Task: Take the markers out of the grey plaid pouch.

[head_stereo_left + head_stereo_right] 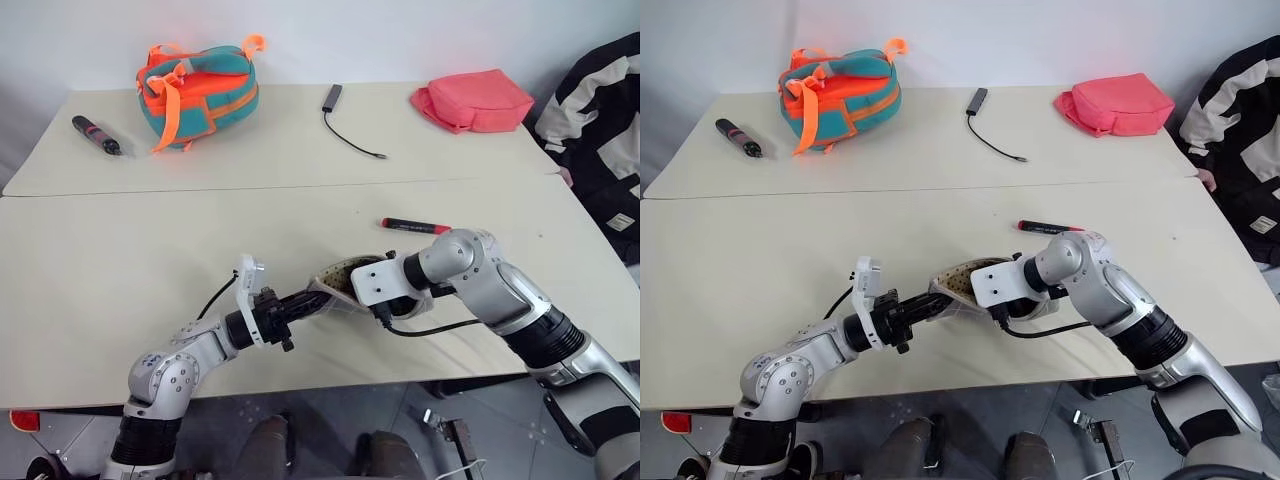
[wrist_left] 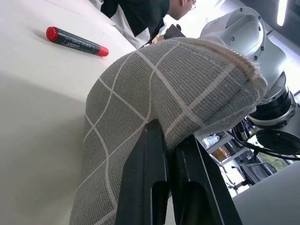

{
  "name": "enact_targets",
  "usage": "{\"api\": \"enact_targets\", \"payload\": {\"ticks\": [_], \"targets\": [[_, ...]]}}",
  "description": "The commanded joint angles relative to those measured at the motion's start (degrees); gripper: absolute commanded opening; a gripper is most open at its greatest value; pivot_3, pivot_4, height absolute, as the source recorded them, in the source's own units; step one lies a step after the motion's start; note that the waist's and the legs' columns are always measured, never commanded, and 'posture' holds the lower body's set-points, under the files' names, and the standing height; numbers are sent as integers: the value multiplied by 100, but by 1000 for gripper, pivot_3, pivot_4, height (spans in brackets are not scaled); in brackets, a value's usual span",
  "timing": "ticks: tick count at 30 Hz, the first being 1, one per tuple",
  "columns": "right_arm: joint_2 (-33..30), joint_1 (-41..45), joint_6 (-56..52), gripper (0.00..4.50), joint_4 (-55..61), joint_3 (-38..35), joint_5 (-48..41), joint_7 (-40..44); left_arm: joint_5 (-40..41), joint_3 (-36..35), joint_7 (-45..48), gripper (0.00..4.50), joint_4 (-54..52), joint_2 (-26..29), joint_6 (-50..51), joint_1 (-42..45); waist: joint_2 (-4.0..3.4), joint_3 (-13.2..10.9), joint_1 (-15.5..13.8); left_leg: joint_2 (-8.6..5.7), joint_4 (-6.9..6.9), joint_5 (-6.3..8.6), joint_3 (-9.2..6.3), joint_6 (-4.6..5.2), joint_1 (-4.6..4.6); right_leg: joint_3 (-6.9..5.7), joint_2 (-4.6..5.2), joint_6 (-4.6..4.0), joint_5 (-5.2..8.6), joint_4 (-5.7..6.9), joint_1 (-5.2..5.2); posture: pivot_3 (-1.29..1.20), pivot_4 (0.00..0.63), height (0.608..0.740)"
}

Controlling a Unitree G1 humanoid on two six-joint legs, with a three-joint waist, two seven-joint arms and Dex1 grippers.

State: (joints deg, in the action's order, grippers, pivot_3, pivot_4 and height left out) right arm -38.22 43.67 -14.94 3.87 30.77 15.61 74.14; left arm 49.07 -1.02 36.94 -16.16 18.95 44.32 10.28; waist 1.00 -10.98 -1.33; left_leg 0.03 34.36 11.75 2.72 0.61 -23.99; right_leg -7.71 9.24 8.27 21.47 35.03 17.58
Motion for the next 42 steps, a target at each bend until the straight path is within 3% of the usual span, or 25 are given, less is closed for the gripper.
{"api": "enact_targets", "payload": {"ticks": [1, 6, 11, 15, 23, 29, 38, 42], "targets": [[-23, -78, -79, 1879, -398, 187, 382, -130, 58, 28, 160, 0, -341, 1, -123, -1, 0, 0, 0, 0, 0, 0, 0, 0, 1, 0, 0, 0, 0, 0, -1, 0, 150, 740], [-3, -96, -26, 1879, -586, 222, 459, -205, 70, 14, 140, 0, -364, -5, -118, -21, 7, 4, 1, 1, 0, 2, 2, -3, 16, 4, 0, -1, 0, 2, -13, 0, 150, 740], [27, -107, -91, 1088, -503, 176, 340, -80, 70, 9, 122, 0, -380, -13, -122, -44, 10, 6, 3, 4, -4, 4, 10, -6, 26, 13, 0, -1, -1, 3, -15, 0, 150, 740], [5, -45, -58, 1088, -345, -29, 175, -73, 44, 1, 120, 0, -373, -5, -139, -68, 10, 6, 2, 4, -6, 5, 12, -7, 27, 14, 0, -1, -1, 3, -15, 0, 150, 740], [-7, 45, -885, 1088, 382, -1117, -1261, 224, -123, -116, 178, 0, -238, 138, -302, -80, 9, 5, -2, 4, -12, 6, 9, -4, 6, 7, -1, -2, -1, -9, 0, 0, 150, 740], [-109, -5, -1120, 1088, 682, -1495, -1909, 287, -189, -236, 246, 0, -40, 248, -434, 15, 8, 4, -3, 3, -12, 10, 7, 1, -2, 2, -1, -1, -1, -19, 2, 0, 150, 740], [202, 238, -1976, 1088, 1096, -2091, -3210, 27, -339, -352, 245, 0, 136, 271, -610, 180, 7, 3, -3, 3, -12, 11, 6, 3, -3, 1, -1, 0, -2, -18, 3, 0, 150, 740], [875, 552, -1865, 1088, 867, -2457, -3619, -626, -410, -353, 315, 0, 137, 337, -665, 205, 6, 2, 21, 4, -13, 11, 9, 2, -4, 4, -2, 0, -2, -15, 7, 0, 150, 740]]}}
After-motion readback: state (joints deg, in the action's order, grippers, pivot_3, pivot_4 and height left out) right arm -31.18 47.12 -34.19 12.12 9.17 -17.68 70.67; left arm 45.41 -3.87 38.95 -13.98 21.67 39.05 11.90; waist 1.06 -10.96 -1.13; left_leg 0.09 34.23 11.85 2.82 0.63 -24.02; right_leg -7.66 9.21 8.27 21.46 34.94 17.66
